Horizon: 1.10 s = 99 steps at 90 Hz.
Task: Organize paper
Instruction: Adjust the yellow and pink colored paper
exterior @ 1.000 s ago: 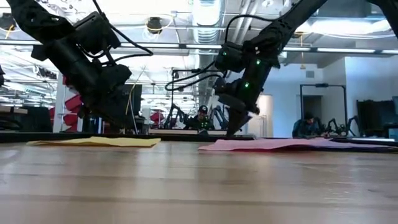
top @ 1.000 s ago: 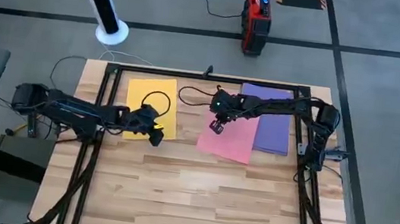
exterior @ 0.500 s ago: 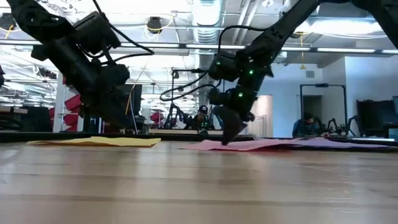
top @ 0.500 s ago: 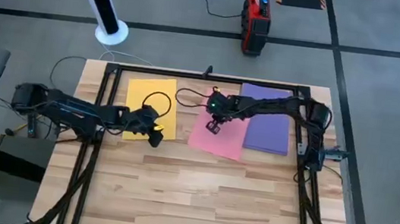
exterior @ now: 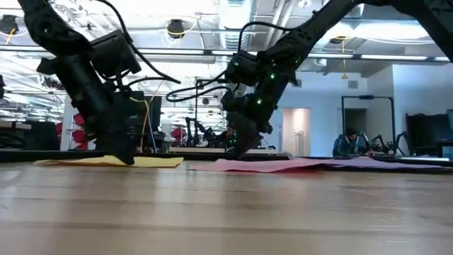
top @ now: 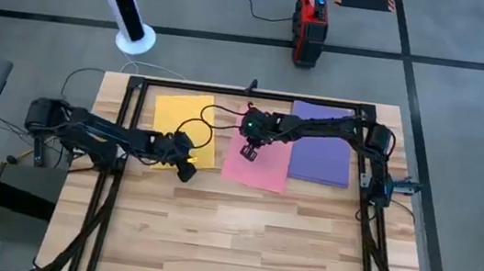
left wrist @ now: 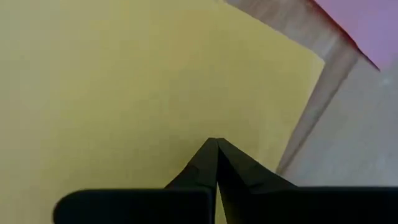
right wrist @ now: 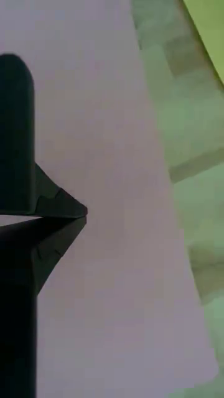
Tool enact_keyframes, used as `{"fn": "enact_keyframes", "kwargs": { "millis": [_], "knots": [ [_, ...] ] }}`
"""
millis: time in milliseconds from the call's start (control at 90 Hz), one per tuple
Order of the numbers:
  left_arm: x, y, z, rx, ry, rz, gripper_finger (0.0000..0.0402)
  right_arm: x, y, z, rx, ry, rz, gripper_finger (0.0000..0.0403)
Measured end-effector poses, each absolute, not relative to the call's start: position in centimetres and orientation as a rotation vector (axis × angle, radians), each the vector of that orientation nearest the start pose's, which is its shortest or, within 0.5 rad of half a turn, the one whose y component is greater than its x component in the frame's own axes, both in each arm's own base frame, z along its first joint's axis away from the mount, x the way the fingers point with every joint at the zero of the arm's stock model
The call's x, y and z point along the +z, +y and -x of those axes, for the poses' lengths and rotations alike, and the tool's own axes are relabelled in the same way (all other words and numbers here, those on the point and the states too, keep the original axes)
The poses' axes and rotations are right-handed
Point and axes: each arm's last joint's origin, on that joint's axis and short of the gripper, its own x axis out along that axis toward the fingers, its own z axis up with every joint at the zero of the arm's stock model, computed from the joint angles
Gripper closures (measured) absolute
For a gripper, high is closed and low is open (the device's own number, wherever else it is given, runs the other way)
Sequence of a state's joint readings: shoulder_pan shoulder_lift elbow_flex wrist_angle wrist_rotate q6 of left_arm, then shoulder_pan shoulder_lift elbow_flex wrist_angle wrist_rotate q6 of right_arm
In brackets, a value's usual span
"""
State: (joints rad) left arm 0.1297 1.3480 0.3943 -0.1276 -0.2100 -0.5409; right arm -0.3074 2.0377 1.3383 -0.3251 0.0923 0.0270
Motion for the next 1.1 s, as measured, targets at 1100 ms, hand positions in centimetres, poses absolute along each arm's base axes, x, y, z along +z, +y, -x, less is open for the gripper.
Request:
{"fn": "enact_keyframes", "kwargs": {
  "millis": [1100],
  "knots": [
    [13.7, 2.1, -18.1, 0.79, 0.98, 0.693, 0.0401, 11.5, -12.9, -40.0, -0.349, 1.066, -0.281, 0.0403]
  ]
}}
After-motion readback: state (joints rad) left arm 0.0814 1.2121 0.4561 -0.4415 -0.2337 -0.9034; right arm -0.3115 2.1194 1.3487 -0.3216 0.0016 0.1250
